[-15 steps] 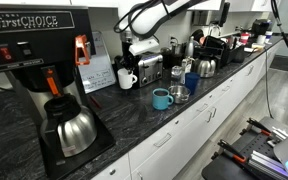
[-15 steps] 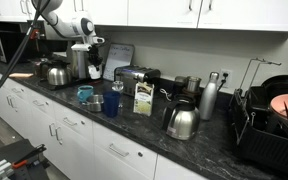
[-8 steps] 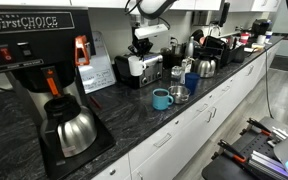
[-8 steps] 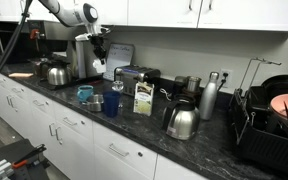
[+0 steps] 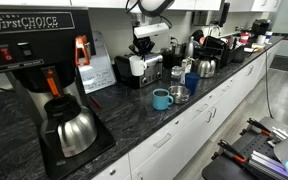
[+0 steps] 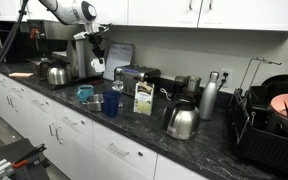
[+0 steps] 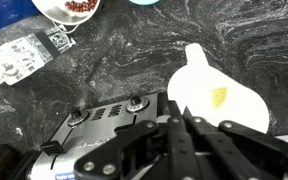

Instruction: Move the mug to the right

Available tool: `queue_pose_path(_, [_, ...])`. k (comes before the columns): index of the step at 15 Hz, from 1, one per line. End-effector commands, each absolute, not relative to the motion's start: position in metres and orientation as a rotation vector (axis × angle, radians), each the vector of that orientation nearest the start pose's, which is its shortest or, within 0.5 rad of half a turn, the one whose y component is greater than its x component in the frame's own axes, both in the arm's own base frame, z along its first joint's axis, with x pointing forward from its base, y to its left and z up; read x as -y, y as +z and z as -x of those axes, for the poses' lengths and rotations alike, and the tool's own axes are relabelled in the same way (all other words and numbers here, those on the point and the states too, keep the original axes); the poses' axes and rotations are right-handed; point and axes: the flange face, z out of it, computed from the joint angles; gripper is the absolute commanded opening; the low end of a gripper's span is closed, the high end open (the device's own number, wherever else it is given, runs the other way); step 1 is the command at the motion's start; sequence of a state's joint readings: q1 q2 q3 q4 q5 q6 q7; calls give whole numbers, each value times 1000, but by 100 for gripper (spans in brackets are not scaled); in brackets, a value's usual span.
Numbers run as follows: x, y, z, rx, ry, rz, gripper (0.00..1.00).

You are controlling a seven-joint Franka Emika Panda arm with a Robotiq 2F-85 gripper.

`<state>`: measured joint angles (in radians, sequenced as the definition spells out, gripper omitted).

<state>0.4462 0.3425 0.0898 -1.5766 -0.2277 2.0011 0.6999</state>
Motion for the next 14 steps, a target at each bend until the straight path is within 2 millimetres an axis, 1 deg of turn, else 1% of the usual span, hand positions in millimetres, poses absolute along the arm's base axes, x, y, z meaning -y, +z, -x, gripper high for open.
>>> queue_pose_path(1, [-325, 453, -587, -136, -279, 3226, 1])
queue_pose_path(3, [-316, 455, -592, -207, -273, 3215, 1])
queue_pose_path(5, [-296, 459, -598, -329, -257, 3208, 1])
queue_pose_path(8, [-251, 468, -607, -558, -232, 3215, 1])
queue_pose_path(11, [-205, 481, -612, -809, -199, 3193, 1])
queue_pose_path(14, [-169, 492, -614, -1059, -195, 3145, 1])
